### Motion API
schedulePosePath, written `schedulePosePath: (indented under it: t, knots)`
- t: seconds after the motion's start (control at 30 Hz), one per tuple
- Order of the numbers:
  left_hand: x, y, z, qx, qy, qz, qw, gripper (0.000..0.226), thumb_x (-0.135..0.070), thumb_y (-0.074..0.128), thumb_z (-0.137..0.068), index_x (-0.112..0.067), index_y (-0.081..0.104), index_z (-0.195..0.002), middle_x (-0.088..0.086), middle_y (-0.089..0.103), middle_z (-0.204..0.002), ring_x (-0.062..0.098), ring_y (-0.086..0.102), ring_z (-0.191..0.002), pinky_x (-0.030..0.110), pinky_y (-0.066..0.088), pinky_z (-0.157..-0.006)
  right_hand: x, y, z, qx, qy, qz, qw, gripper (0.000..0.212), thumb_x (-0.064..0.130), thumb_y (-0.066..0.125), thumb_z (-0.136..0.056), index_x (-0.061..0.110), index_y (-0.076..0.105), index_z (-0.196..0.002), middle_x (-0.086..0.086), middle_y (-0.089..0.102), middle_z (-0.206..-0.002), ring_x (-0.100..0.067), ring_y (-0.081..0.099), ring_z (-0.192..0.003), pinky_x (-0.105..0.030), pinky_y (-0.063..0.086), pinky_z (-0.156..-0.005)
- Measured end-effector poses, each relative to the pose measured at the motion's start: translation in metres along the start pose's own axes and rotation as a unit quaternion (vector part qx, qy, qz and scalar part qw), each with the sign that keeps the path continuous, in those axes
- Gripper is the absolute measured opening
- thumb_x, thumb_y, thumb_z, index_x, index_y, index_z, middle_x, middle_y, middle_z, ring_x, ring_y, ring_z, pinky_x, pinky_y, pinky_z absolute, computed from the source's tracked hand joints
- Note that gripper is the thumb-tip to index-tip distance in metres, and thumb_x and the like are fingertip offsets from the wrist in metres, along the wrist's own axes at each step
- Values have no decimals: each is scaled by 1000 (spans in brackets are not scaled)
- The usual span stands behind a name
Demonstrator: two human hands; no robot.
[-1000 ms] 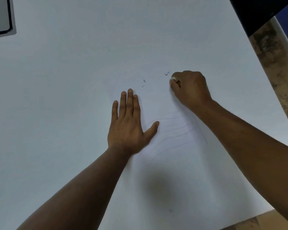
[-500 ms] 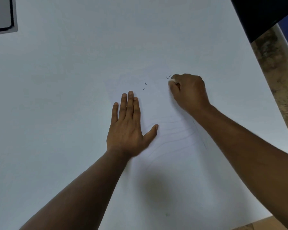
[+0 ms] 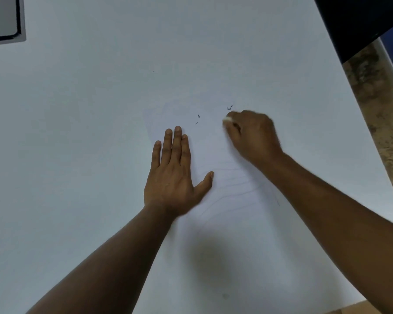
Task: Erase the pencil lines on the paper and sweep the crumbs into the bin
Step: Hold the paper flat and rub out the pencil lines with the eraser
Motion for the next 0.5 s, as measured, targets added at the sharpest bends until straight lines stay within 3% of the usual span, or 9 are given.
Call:
schedulePosePath:
  t: [0.1,0.2,0.33,0.43,0.5]
  knots:
    - [-1,0,0,-8,4,3,1000,98,-73,23,-98,-4,-2,-164,12,-11,-172,25,-15,-159,47,-2,-129,36,10,23,52,-77,-20,995,25,29,51,-97,12,68,-94,-7,60,-71,-30,60,-61,-37,51,-53]
    - [-1,0,0,-3,4,-1,1000,97,-72,22,-98,-4,-2,-164,12,-11,-172,25,-16,-159,47,-3,-129,13,4,13,3,-55,27,998,17,22,57,-94,11,67,-86,-7,57,-67,-30,59,-57,-35,50,-47]
    - [0,0,0,8,-2,2,1000,98,-74,17,-97,-6,-8,-163,10,-18,-171,23,-22,-157,46,-5,-129,-23,-2,-5,3,16,-27,999,25,29,52,-97,12,69,-89,-3,56,-72,-22,56,-64,-33,47,-61]
    - [1,0,0,6,-9,14,1000,99,-74,19,-97,-6,-9,-163,10,-19,-171,23,-23,-157,44,-6,-129,-11,-1,5,25,15,-108,994,17,28,63,-94,14,73,-97,0,56,-86,-11,53,-75,-24,42,-69]
    - [1,0,0,0,-8,18,1000,99,-74,20,-97,-4,-7,-163,12,-18,-171,24,-22,-157,44,-6,-129,9,-1,13,23,-23,-130,991,16,24,67,-91,12,74,-99,-3,60,-88,-15,57,-76,-27,47,-70]
Point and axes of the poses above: each hand's wrist, its own z-axis away from the middle knuckle, its own y-axis out of the palm, x = y × z, the point moved 8 cm from there along -z, towards the middle knuckle
